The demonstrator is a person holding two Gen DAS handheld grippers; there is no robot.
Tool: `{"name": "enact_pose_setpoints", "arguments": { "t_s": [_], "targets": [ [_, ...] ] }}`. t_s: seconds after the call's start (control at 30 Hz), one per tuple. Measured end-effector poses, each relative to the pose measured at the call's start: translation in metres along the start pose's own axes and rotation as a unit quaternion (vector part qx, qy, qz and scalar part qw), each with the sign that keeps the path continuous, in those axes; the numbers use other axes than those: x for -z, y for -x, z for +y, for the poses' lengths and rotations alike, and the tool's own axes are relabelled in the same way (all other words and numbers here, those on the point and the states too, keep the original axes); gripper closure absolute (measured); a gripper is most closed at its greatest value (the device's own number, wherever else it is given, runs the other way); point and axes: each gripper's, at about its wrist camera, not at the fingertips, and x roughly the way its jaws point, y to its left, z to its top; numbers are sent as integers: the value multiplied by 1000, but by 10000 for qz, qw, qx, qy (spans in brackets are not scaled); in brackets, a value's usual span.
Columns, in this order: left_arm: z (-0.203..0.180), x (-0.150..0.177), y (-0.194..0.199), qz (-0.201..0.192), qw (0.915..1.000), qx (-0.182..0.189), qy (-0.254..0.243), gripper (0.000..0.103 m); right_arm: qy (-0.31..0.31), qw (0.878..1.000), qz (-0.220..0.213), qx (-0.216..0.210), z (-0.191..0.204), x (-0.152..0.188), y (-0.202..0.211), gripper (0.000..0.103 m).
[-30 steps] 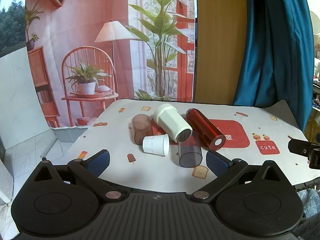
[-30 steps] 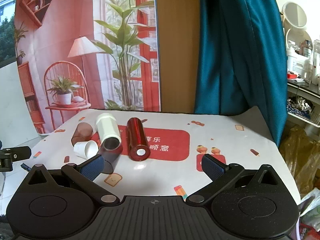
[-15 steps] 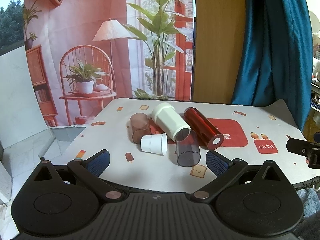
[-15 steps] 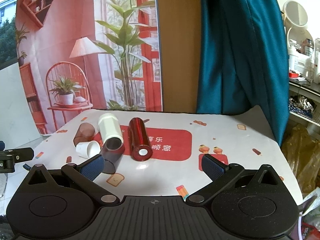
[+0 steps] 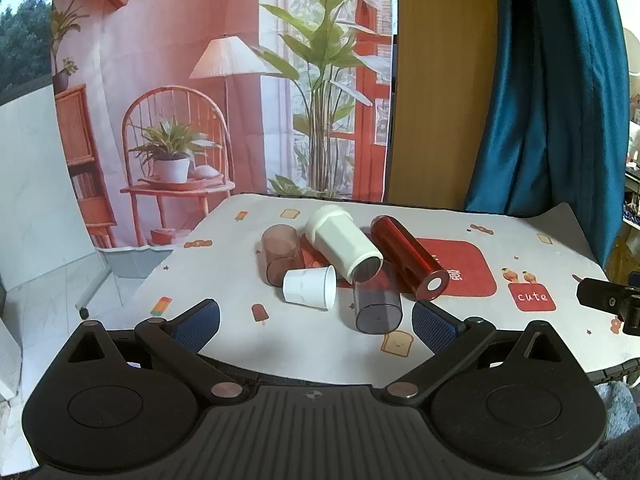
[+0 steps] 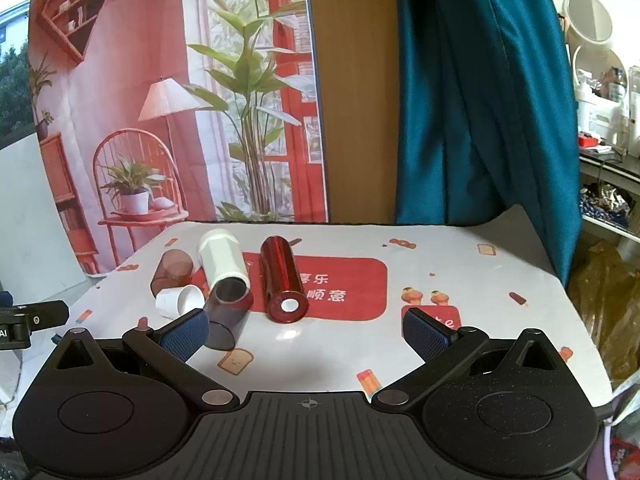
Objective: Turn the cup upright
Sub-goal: 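Move the left tool to the clear grey cup lying on its side and close on it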
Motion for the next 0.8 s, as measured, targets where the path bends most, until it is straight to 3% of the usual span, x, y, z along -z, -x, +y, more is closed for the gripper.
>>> {"name": "enact_pose_setpoints", "arguments": {
  "t_s": [0.4,0.8],
  "targets": [
    [12,-12,-27,91,10000,-20,-22,0,79,9997,124,-207,3,-8,-21,0],
    [23,-18,-86,352,9993,119,94,0,332,9988,262,-238,16,-16,-79,0]
  ]
}}
